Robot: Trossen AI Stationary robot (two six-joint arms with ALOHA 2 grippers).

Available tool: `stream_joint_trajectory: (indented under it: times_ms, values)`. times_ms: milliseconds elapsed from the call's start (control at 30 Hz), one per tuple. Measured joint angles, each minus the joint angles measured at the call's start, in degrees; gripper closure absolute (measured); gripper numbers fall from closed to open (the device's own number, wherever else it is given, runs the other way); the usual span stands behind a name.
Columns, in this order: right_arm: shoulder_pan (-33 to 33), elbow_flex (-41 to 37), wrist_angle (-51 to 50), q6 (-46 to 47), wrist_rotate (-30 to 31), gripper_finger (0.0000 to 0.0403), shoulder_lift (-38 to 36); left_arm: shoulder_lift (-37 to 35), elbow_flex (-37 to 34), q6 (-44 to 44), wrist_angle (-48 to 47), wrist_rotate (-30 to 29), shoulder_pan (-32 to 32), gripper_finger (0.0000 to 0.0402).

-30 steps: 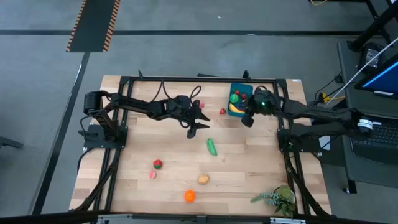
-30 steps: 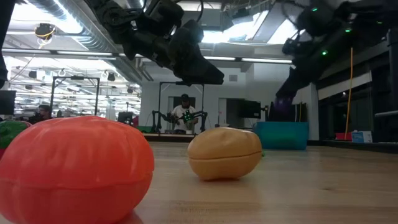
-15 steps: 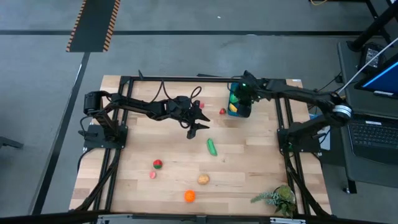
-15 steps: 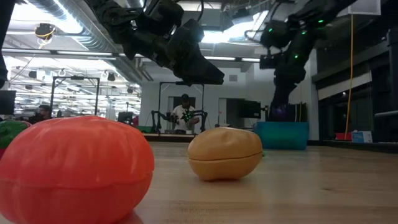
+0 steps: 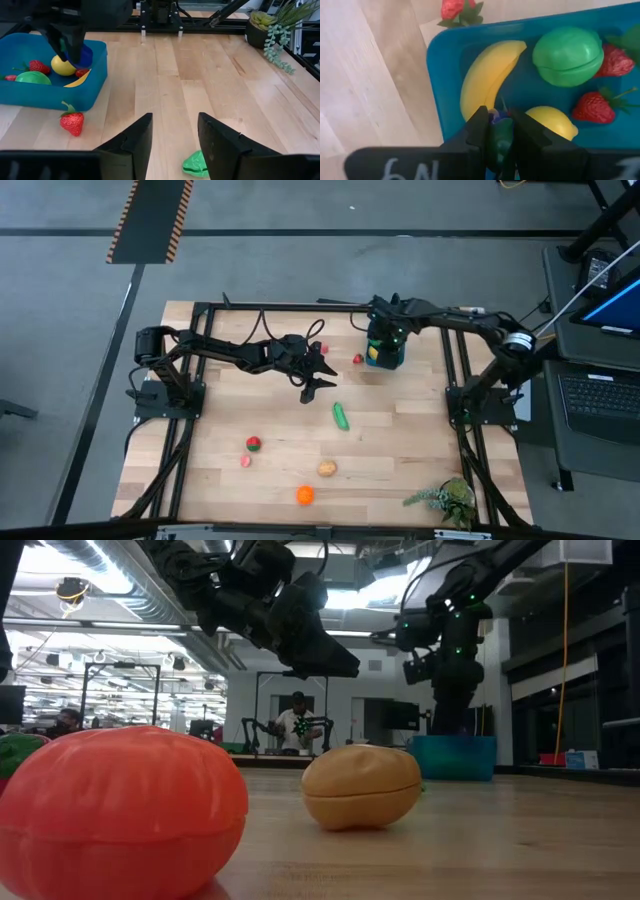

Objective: Pick and placing Produce into tupperware
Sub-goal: Put the purple eggplant into the blue bin, then put the red strawberry into the blue bin

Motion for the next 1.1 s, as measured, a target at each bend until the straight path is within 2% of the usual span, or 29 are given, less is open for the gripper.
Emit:
stream_joint_trajectory:
  times_ms: [233,467,600,933,1100]
  values:
    - [0.01,0.14,-0.39,0.0,0.0,0.0334,1.38,0.0,0.02,0.0,0.01,0.0,0.0,0.0248]
    - [0.02,0.14,-0.34,0.0,0.02,0.0277,1.4,0.02,0.02,0.0,0.0,0.0,0.0,0.0257]
    - [0.02,0.14,-0.17,0.0,0.02,0.0261,1.4,0.02,0.02,0.0,-0.01,0.0,0.0,0.0257]
    - [0.02,2.32,0.3,0.3,0.06,0.0257,1.1,0.02,0.02,2.93,0.02,-0.02,0.0,0.0247]
    - [0.02,3.82,1.54,0.52,0.04,0.0256,-4.86,0.02,0.02,3.51,0.05,-0.1,0.46,0.0254]
